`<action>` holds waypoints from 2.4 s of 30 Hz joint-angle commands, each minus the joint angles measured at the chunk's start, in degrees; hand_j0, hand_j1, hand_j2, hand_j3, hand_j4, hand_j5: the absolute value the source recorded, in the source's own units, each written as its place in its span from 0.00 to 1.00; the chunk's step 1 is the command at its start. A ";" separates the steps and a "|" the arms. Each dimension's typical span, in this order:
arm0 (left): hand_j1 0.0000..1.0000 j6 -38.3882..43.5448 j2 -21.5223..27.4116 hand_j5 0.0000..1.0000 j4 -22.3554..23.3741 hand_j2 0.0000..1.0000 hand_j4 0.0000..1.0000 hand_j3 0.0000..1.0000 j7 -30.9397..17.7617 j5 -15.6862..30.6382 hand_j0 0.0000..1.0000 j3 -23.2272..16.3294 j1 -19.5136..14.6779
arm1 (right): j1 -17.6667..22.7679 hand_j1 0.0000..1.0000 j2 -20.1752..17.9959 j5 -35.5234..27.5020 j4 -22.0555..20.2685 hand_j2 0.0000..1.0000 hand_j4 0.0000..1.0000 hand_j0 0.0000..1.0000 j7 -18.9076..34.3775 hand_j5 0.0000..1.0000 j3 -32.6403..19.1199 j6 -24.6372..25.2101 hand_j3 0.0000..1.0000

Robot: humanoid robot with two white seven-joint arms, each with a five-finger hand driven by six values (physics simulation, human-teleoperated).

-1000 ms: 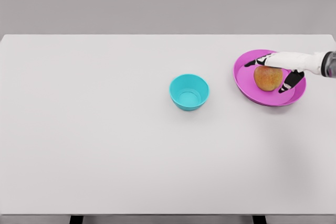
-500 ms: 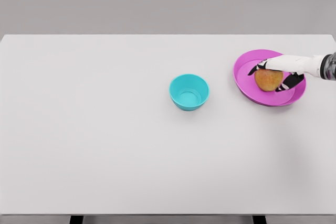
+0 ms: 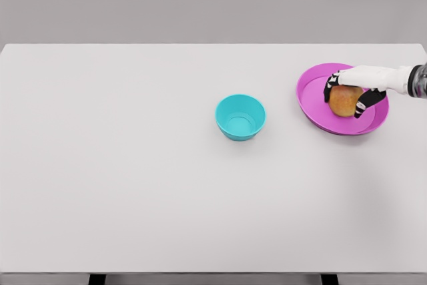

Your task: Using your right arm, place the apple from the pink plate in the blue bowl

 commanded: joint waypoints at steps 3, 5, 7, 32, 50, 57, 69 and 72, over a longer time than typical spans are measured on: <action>1.00 0.00 0.01 1.00 0.01 1.00 1.00 1.00 -0.01 0.00 1.00 0.00 0.00 | -0.09 0.38 -0.08 -0.32 -0.19 0.38 0.38 0.38 0.02 0.38 -0.22 0.15 0.38; 1.00 0.00 0.01 1.00 0.01 1.00 1.00 1.00 -0.01 0.00 1.00 0.00 0.00 | -0.09 0.36 -0.25 -0.32 -0.98 0.36 0.36 0.36 0.02 0.36 -0.40 0.15 0.36; 1.00 0.00 0.01 1.00 0.01 1.00 1.00 1.00 -0.01 0.00 1.00 0.00 0.00 | -0.35 0.36 -0.34 -0.24 -1.07 0.36 0.36 0.36 0.02 0.36 -0.49 0.15 0.36; 1.00 0.00 0.01 1.00 0.01 1.00 1.00 1.00 -0.01 0.00 1.00 0.00 0.00 | -1.23 0.34 -0.78 -0.06 -20.67 0.34 0.34 0.34 0.02 0.34 -0.66 0.15 0.34; 1.00 0.00 0.01 1.00 0.01 1.00 1.00 1.00 -0.01 0.00 1.00 0.00 0.00 | -0.79 0.34 5.64 2.40 -29.28 0.34 0.34 0.34 0.02 0.34 0.30 0.15 0.34; 1.00 0.00 0.01 1.00 0.01 1.00 1.00 1.00 -0.01 0.00 1.00 0.00 0.00 | -0.97 0.34 7.48 4.25 -29.28 0.34 0.34 0.34 0.02 0.34 2.24 0.15 0.34; 1.00 0.00 0.01 1.00 0.01 1.00 1.00 1.00 -0.01 0.00 1.00 0.00 0.00 | -1.23 1.00 9.15 5.48 -27.70 1.00 1.00 1.00 0.02 1.00 3.91 0.15 1.00; 1.00 0.00 0.01 1.00 0.01 1.00 1.00 1.00 -0.01 0.00 1.00 0.00 0.00 | -1.23 1.00 9.33 5.48 -27.70 1.00 1.00 1.00 0.02 1.00 3.91 0.15 1.00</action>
